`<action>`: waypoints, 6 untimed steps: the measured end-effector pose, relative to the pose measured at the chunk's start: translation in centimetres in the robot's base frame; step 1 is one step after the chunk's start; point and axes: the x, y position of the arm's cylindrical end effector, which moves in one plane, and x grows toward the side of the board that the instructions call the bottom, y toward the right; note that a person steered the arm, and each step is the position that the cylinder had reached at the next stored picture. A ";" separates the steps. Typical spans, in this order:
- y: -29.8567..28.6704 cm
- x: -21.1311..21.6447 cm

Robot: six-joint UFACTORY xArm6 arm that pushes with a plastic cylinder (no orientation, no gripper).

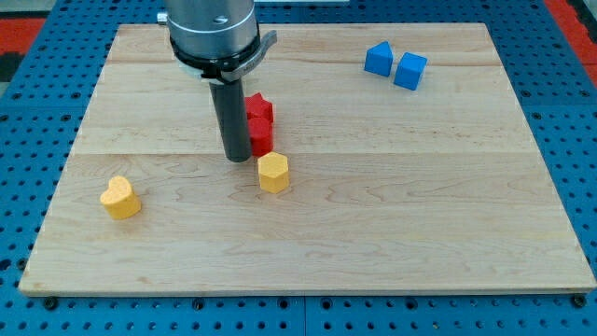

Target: Push yellow hexagon to the bottom left

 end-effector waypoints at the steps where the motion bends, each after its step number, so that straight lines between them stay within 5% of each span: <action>1: 3.8 1.8; 2: 3.3 6.1; 6: 7.5 8.0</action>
